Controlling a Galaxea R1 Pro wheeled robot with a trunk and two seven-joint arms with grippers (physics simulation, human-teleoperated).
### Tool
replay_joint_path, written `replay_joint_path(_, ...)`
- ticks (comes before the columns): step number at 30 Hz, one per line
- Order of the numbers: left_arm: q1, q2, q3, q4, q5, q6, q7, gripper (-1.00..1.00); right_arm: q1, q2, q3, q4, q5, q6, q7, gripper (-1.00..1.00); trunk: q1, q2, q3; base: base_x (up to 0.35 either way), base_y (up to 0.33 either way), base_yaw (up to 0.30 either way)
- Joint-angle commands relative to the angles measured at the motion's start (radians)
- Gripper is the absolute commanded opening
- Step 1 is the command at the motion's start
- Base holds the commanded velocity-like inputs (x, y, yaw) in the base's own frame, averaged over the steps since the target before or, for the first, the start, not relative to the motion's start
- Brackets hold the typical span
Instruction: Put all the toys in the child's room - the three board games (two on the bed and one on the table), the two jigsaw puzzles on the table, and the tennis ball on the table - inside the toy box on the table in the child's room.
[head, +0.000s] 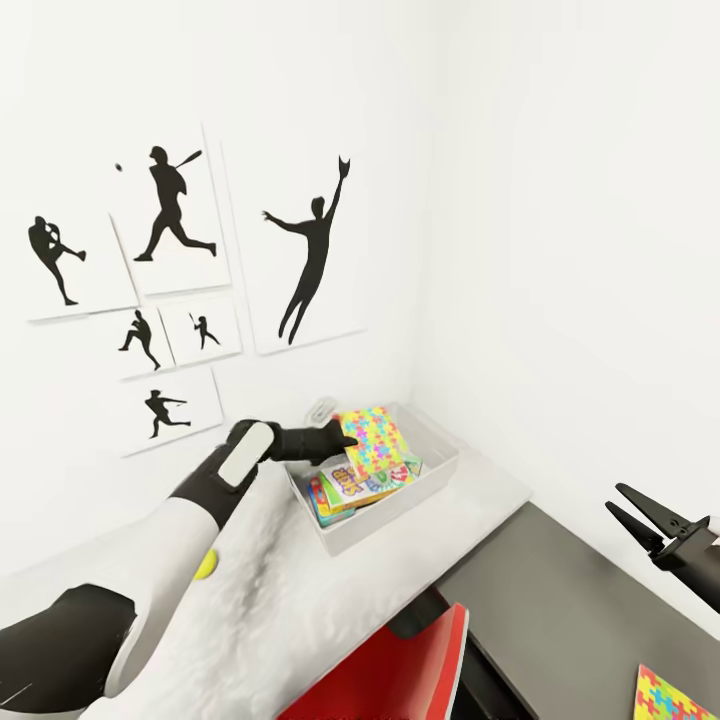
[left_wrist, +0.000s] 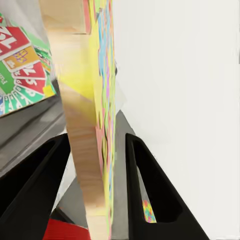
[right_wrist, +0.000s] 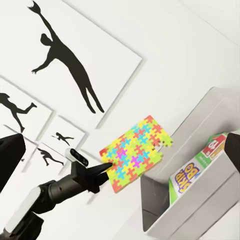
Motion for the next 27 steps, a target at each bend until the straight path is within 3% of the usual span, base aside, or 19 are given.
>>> replay_joint_path(1, -0.001, 0.0, -0.005, 0.004, -0.039, -0.014, -0.035, -1.0, -0.001, 0.0, -0.001, 0.0, 0.001, 0.005, 0.004, 1.0, 0.001, -0.002, -0.004, 0.0, 0.0, 0.0)
replay_joint_path(5, -0.001, 0.001, -0.012, 0.036, -0.148, -0.066, -0.115, -1.0, -0.001, 0.0, -0.001, 0.001, 0.001, 0.005, 0.004, 1.0, 0.001, -0.002, -0.011, 0.0, 0.0, 0.0)
replay_joint_path(10, -0.001, 0.011, -0.015, 0.048, -0.185, -0.117, -0.132, -1.0, -0.001, 0.0, -0.001, 0.001, 0.001, 0.005, 0.005, 1.0, 0.001, -0.002, -0.019, 0.0, 0.0, 0.0)
replay_joint_path(13, -0.001, 0.028, -0.016, 0.05, -0.233, -0.151, -0.136, -1.0, -0.001, 0.0, -0.001, 0.0, 0.001, 0.005, 0.005, 1.0, 0.001, -0.002, -0.024, 0.0, 0.0, 0.0)
replay_joint_path(24, 0.0, 0.035, -0.016, 0.07, -0.255, -0.18, -0.206, -1.0, -0.001, 0.0, -0.001, 0.0, 0.001, 0.002, 0.005, 1.0, 0.001, -0.002, -0.042, 0.0, 0.0, 0.0)
replay_joint_path(27, -0.001, 0.046, -0.015, 0.098, -0.256, -0.181, -0.27, -1.0, -0.001, 0.0, -0.001, 0.001, 0.001, 0.002, 0.005, 1.0, 0.001, -0.002, -0.047, 0.0, 0.0, 0.0)
